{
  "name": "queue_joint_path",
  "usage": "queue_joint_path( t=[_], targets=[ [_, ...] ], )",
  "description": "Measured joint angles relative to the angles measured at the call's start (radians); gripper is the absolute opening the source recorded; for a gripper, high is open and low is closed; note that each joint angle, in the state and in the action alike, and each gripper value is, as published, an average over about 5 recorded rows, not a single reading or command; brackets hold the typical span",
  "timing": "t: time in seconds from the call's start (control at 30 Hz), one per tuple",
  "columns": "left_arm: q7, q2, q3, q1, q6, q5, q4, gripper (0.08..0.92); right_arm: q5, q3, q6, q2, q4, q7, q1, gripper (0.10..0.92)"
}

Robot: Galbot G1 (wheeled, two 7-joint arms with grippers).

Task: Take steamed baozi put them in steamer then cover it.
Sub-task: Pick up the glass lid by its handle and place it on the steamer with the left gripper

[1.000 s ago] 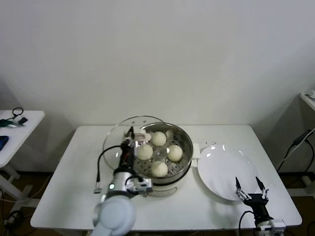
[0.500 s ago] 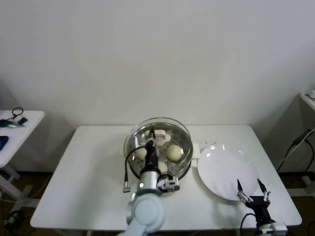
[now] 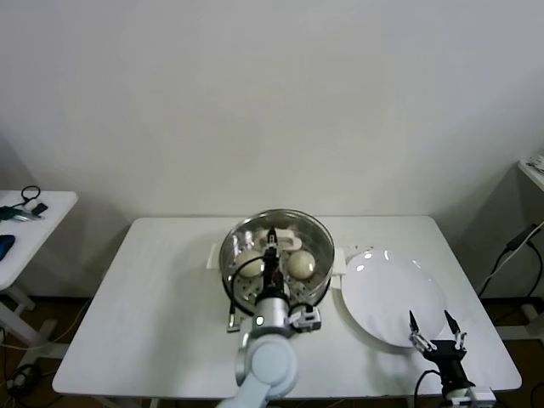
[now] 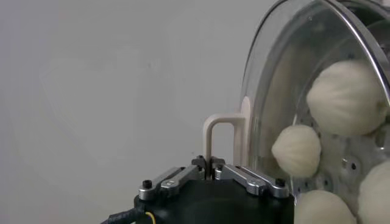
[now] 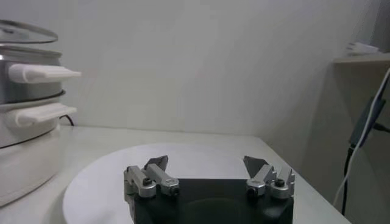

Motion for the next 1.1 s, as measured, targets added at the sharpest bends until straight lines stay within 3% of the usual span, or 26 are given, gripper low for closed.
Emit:
queue_joint_path(
  t=[0.6, 1.1],
  targets=[
    [-0.006, 0.003, 0.0, -0.005, -0.012, 0.022, 0.042, 0.154, -0.005, 0.006, 0.004, 0.005, 0.004, 0.002, 0.005, 0.823],
    [-0.002, 0.057, 0.014, 0.005, -0.013, -0.059, -0.023, 0.569, -0.009, -0.008, -0.005, 0.006, 0.004, -0.018, 0.008, 0.823]
  ],
)
